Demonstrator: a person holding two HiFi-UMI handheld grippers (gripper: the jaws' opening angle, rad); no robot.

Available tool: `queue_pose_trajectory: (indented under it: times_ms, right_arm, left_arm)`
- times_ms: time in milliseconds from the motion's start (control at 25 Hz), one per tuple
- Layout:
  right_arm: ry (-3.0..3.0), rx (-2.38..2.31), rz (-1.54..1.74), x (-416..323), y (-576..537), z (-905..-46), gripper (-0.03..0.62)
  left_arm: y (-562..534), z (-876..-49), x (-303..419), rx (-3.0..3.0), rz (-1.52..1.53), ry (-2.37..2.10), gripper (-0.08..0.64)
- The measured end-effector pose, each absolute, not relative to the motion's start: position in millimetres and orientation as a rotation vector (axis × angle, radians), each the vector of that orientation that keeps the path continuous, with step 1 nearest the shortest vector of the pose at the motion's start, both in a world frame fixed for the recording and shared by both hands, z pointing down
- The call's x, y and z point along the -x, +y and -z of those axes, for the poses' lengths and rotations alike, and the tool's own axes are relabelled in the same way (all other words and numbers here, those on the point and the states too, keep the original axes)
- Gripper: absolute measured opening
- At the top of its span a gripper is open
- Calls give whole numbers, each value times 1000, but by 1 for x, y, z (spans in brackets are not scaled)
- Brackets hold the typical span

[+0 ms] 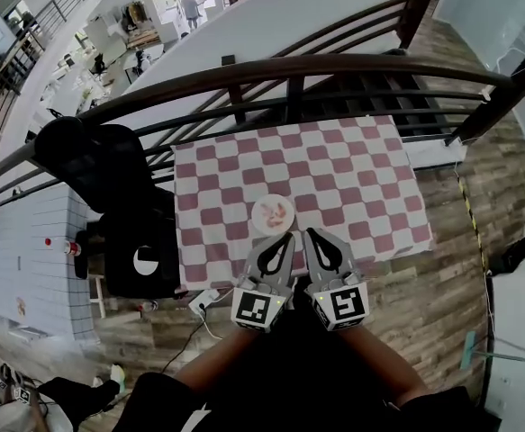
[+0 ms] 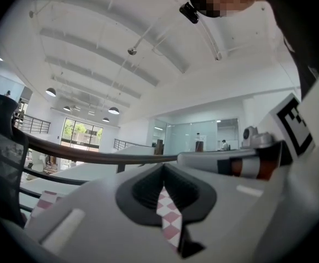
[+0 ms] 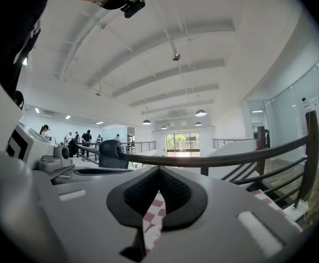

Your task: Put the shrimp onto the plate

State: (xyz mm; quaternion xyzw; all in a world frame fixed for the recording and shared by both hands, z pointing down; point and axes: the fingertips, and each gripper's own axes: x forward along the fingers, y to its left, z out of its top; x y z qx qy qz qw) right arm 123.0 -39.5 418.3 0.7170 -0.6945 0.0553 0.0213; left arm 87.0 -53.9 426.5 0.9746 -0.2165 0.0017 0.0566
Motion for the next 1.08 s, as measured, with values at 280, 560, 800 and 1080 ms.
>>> queue_pose_trajectory:
  times_ms: [280, 560, 800, 1080]
  right_arm:
    - [-2138, -2165, -43, -95, -27, -405, -5]
    - [-2134, -2184, -10, -81, -25, -406, -5]
    - [-2111, -2200, 9, -80, -23, -408, -5]
    - [-2088, -2172, 29, -70, -26, -413, -5]
  left_arm:
    - [-37, -412, -77, -2985, 21, -638, 8]
    - [-36, -416, -62, -3010, 21, -684, 8]
    - [-34, -414, -60, -3016, 41, -687, 6]
    - [-38, -414, -51, -2992, 73, -746, 6]
